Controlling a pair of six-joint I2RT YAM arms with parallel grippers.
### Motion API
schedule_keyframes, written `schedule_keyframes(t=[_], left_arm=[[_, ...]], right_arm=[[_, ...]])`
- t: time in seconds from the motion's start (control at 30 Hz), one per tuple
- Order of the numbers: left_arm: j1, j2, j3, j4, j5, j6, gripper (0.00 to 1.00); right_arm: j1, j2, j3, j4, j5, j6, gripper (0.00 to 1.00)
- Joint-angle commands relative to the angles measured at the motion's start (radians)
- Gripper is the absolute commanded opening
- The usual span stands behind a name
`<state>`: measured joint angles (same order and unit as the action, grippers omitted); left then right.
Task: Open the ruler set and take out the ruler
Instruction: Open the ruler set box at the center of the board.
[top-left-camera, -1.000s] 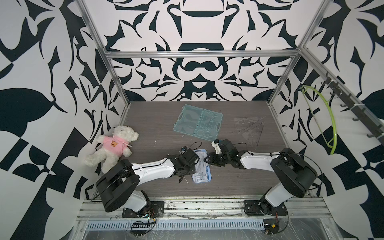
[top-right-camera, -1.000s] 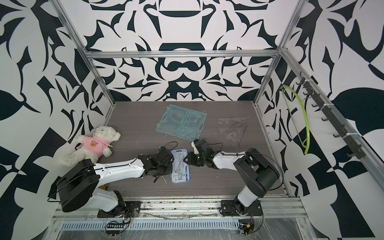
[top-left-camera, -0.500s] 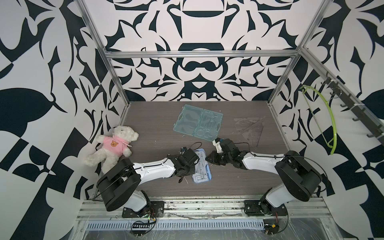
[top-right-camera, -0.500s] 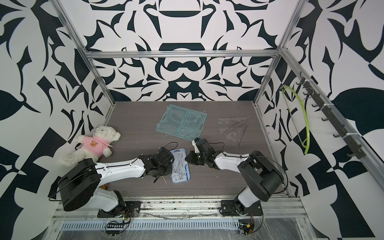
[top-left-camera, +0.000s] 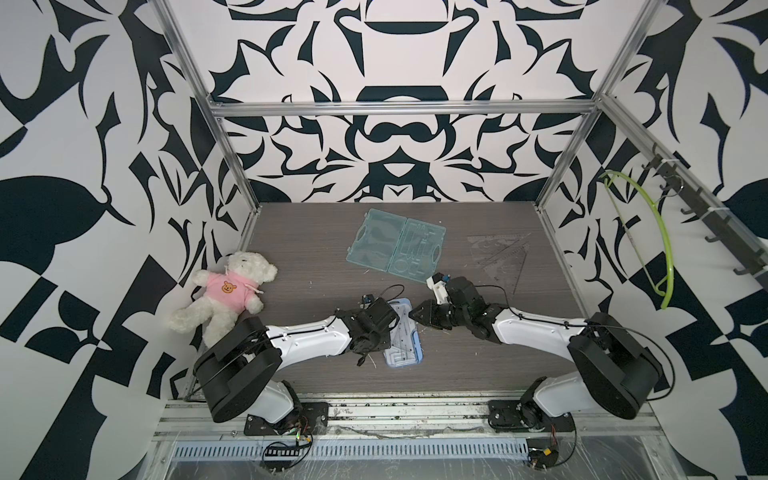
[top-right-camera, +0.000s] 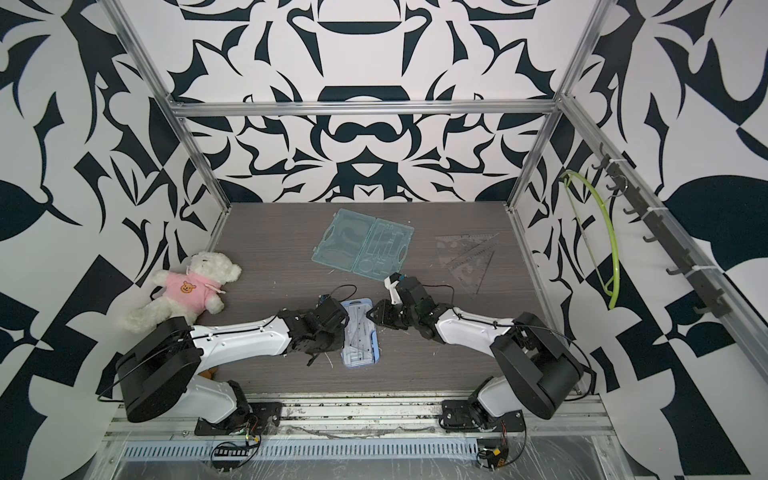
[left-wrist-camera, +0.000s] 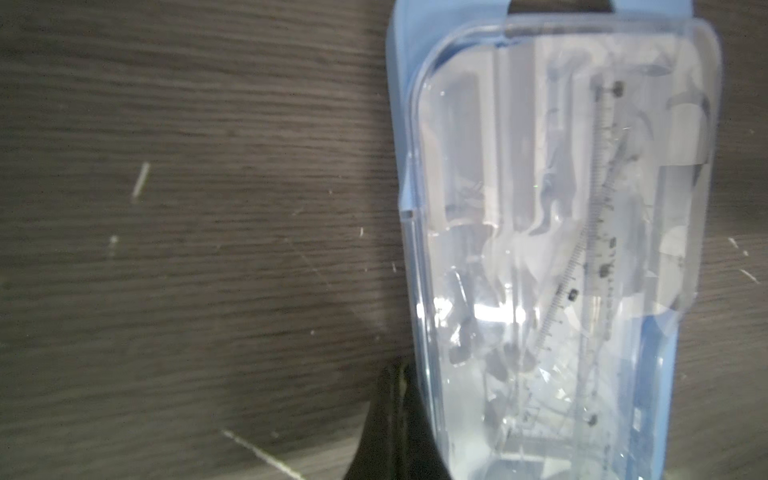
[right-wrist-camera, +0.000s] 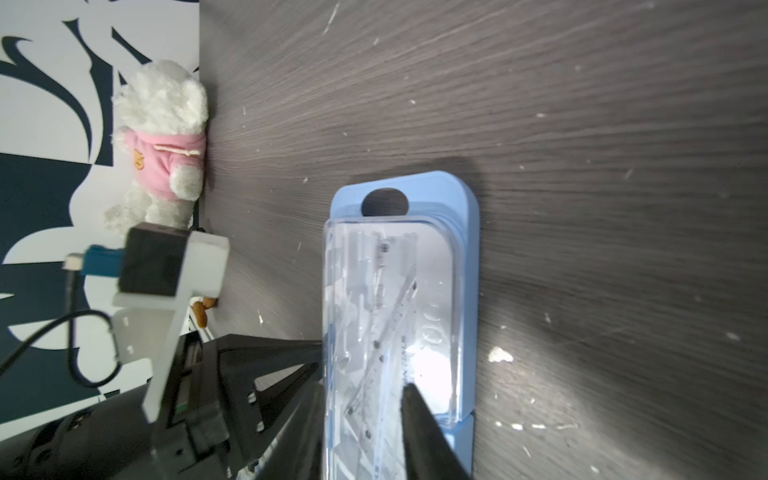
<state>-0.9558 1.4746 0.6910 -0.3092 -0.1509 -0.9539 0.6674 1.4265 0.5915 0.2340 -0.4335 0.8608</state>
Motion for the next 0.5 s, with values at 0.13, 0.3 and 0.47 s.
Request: schedule_keyframes(t=[0.13, 0.3, 0.47], left_arm=[[-0.005, 0.009, 0.036, -0.004, -0.004, 0.001, 0.0], [-0.005, -0.004, 0.03, -0.008, -0.007, 0.0, 0.0], [-0.006, -0.009, 0.03, -0.011, -0.008, -0.001, 0.0]], right_arm=[[0.003, -0.004, -0.003, 0.043, -0.016, 0.003, 0.4], [0.0, -0.008, 0.005, -0.057, 0.082, -0.023, 0.42], [-0.007, 0.036, 0.005, -0.028, 0.079, -0.019, 0.43]])
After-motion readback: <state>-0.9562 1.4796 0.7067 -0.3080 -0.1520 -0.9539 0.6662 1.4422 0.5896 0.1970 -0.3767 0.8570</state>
